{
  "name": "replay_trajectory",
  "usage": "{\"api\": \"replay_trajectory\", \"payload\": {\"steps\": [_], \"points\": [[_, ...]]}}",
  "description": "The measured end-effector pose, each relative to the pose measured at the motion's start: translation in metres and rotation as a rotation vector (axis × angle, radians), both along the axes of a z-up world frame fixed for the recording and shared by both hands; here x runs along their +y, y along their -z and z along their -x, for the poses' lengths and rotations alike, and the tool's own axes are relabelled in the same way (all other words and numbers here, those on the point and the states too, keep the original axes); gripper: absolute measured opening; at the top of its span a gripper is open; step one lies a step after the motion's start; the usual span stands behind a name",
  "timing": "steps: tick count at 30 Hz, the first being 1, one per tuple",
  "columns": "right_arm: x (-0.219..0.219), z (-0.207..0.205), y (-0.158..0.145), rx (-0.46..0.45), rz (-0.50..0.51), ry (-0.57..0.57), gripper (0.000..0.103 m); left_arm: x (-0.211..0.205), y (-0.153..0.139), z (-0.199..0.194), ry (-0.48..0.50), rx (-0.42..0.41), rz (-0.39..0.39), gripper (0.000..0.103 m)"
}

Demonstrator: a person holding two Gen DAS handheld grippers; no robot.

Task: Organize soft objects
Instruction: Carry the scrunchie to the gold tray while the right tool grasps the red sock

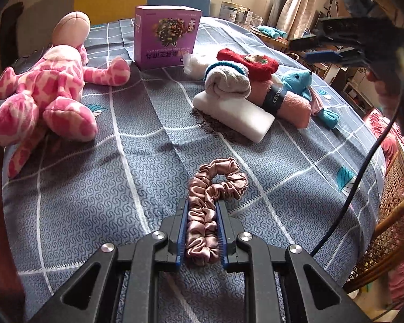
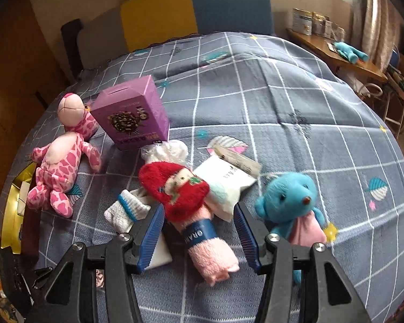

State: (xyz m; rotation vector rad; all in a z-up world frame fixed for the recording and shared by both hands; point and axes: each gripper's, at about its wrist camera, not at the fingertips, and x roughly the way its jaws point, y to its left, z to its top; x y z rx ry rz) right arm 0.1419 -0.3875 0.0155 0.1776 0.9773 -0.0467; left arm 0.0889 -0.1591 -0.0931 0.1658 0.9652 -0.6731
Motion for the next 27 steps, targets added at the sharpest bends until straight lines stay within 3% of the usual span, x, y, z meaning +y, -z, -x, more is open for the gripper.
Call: {"api": "replay_trajectory", "payload": {"steps": [3,8,10,12,16,19,23,27], "points": [[0.018,-0.03,0.009,0.02,0.06,-0.055,0.064,0.003,0.0,-0.001,-0.006,0.009,0.012,0.02],[0.025,-0.063,0.042,0.137,0.107,-0.082,0.063,0.006,0.0,0.0,-0.02,0.009,0.033,0.02],[0.027,-0.062,0.049,0.15,0.097,-0.091,0.034,0.006,0.0,0.0,-0.023,0.005,0.037,0.02],[0.028,-0.053,0.044,0.107,0.102,-0.068,0.023,0.007,0.0,0.001,-0.025,0.0,0.041,0.02],[0.028,-0.026,0.021,0.006,0.113,-0.009,0.022,0.008,-0.001,0.003,-0.032,-0.004,0.051,0.019],[0.028,-0.002,0.006,-0.048,0.066,0.023,0.022,0.012,-0.006,0.004,-0.048,-0.006,0.06,0.019],[0.039,0.034,0.006,-0.058,-0.068,0.013,0.022,0.025,-0.025,0.009,-0.083,-0.04,0.089,0.019],[0.076,0.06,0.026,-0.002,-0.137,-0.067,0.023,0.045,-0.047,0.012,-0.135,-0.074,0.115,0.019]]}}
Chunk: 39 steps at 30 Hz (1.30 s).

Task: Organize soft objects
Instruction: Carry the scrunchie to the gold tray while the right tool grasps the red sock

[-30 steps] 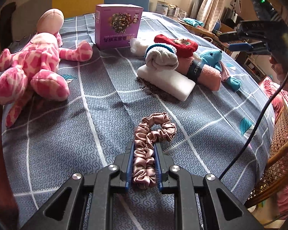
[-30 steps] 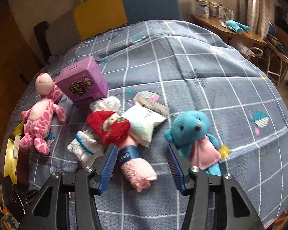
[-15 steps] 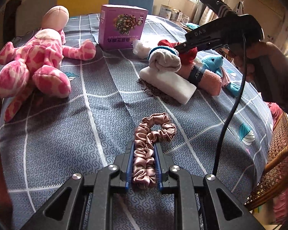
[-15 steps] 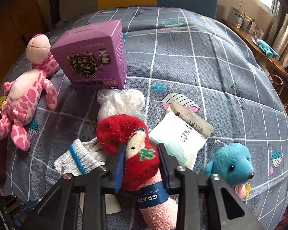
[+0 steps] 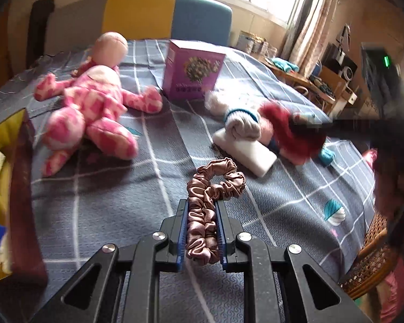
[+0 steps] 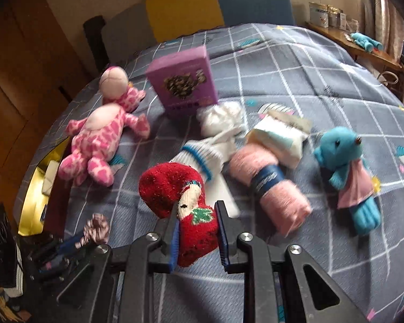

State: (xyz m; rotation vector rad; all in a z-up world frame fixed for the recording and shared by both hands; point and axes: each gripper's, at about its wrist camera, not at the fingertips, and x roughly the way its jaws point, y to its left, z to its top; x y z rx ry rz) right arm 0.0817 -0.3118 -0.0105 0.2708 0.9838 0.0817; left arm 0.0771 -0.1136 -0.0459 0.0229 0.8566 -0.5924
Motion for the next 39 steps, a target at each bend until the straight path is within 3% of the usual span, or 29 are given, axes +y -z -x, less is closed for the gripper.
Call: {"api": "replay_trajectory", "payload": {"steps": [8,17,23,29,39], "points": [[0.055,0.012,0.051,0.1,0.06,-0.085,0.023,0.074,-0.043,0.001,-0.183,-0.07,0.03,0.019],[0.057,0.009,0.056,0.107,0.091,-0.068,0.024,0.2,-0.053,-0.002,-0.462,-0.057,0.072,0.019],[0.058,0.007,0.061,0.13,0.062,-0.064,0.027,0.271,-0.042,-0.004,-0.65,-0.035,0.017,0.019],[0.061,0.008,0.062,0.119,0.071,-0.068,0.027,0.308,-0.025,-0.015,-0.776,0.009,-0.089,0.02],[0.06,0.013,0.059,0.098,0.087,-0.065,0.027,0.322,0.013,-0.05,-0.817,0.082,-0.205,0.029]]}}
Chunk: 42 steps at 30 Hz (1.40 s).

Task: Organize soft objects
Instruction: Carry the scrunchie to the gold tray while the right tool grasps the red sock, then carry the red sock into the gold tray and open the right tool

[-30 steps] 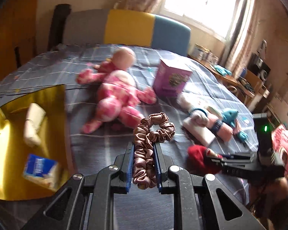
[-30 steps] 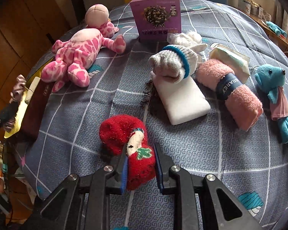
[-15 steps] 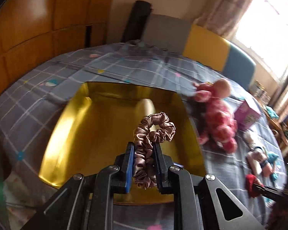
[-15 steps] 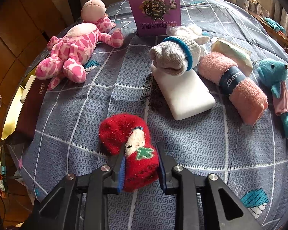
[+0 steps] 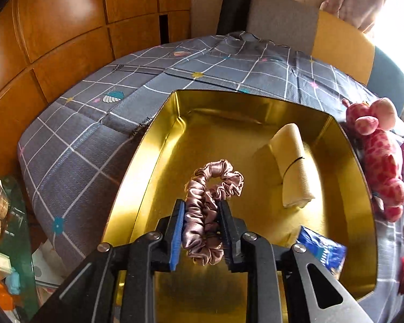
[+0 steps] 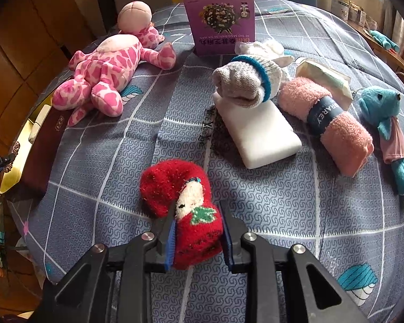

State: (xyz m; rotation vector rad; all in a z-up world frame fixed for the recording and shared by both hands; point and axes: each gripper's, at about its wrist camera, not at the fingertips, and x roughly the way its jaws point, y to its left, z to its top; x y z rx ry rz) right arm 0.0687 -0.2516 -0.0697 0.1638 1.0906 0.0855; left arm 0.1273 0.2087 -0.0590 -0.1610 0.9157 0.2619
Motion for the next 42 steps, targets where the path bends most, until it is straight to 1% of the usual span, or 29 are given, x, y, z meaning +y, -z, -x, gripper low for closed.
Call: {"api": "replay_trajectory", "payload": {"steps": [1,4,5,6,7,13,18,21,25,30,34,37,40,42], "points": [[0.0,0.0,0.0,0.0,0.005,-0.002,0.027,-0.001,0.002,-0.003,0.005,0.006,-0.004,0.033],[0.002,0.0,0.0,-0.001,0.014,-0.002,0.027,-0.004,0.003,-0.003,0.008,0.004,-0.025,0.039],[0.002,0.0,0.0,-0.003,0.017,-0.002,0.027,-0.006,0.002,-0.003,0.012,0.0,-0.024,0.042],[0.002,-0.001,0.0,-0.004,0.018,0.0,0.027,-0.006,0.001,-0.003,0.014,-0.007,-0.026,0.051],[0.002,-0.001,0.0,-0.006,0.017,0.003,0.027,-0.005,0.0,-0.002,0.01,-0.013,-0.028,0.053],[0.004,-0.001,0.0,-0.013,0.027,0.015,0.027,-0.006,-0.016,0.012,0.001,-0.066,-0.009,0.053],[0.006,0.0,-0.007,-0.033,0.028,0.042,0.024,-0.012,-0.032,0.032,-0.004,-0.12,0.01,0.055],[0.011,0.0,-0.02,-0.068,0.015,0.04,0.024,-0.017,-0.037,0.043,0.006,-0.133,0.025,0.055],[0.029,-0.005,-0.043,-0.13,0.009,-0.006,0.024,-0.026,-0.039,0.055,0.021,-0.136,0.037,0.055],[0.073,-0.02,-0.067,-0.17,-0.04,-0.133,0.024,-0.035,-0.039,0.068,0.032,-0.137,0.041,0.055],[0.127,-0.035,-0.082,-0.191,-0.089,-0.263,0.024,-0.037,-0.038,0.076,0.033,-0.137,0.051,0.055],[0.17,-0.048,-0.089,-0.189,-0.143,-0.353,0.024,-0.039,-0.038,0.082,0.034,-0.138,0.055,0.055],[0.215,-0.061,-0.09,-0.19,-0.136,-0.425,0.024,-0.038,-0.04,0.085,0.033,-0.142,0.064,0.055],[0.243,-0.071,-0.082,-0.169,-0.116,-0.451,0.024,-0.038,-0.041,0.087,0.031,-0.149,0.065,0.055]]}}
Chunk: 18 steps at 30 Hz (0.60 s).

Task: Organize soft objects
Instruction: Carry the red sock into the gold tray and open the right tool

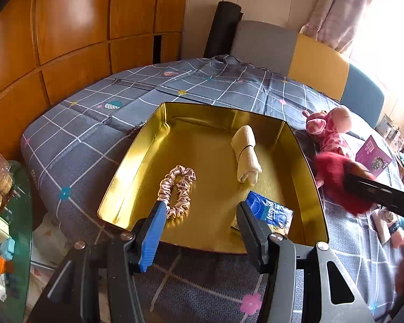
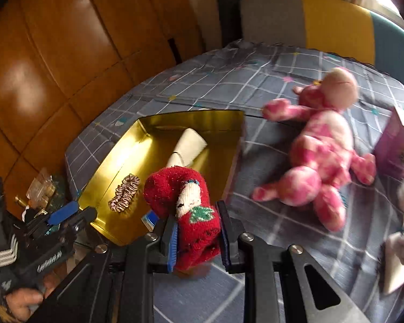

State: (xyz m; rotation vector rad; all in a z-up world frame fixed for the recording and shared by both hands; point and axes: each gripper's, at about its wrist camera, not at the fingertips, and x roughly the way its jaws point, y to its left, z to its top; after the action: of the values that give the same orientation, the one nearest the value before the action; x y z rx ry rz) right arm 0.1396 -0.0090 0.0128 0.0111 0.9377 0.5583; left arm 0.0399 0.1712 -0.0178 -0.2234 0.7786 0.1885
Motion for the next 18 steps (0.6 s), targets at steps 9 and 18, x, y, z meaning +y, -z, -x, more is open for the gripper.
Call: {"api": "replay_trajectory", "payload": {"steps": [9,18], "points": [[0.051,-0.035,0.047,0.06,0.139,-0.01,0.033,0.008,0.002,0.003,-0.012,0.004,0.018,0.056],[0.037,-0.027,0.045,0.029,0.076,0.023,0.042,0.002,0.0,0.005,-0.004,-0.009,-0.002,0.057]]}}
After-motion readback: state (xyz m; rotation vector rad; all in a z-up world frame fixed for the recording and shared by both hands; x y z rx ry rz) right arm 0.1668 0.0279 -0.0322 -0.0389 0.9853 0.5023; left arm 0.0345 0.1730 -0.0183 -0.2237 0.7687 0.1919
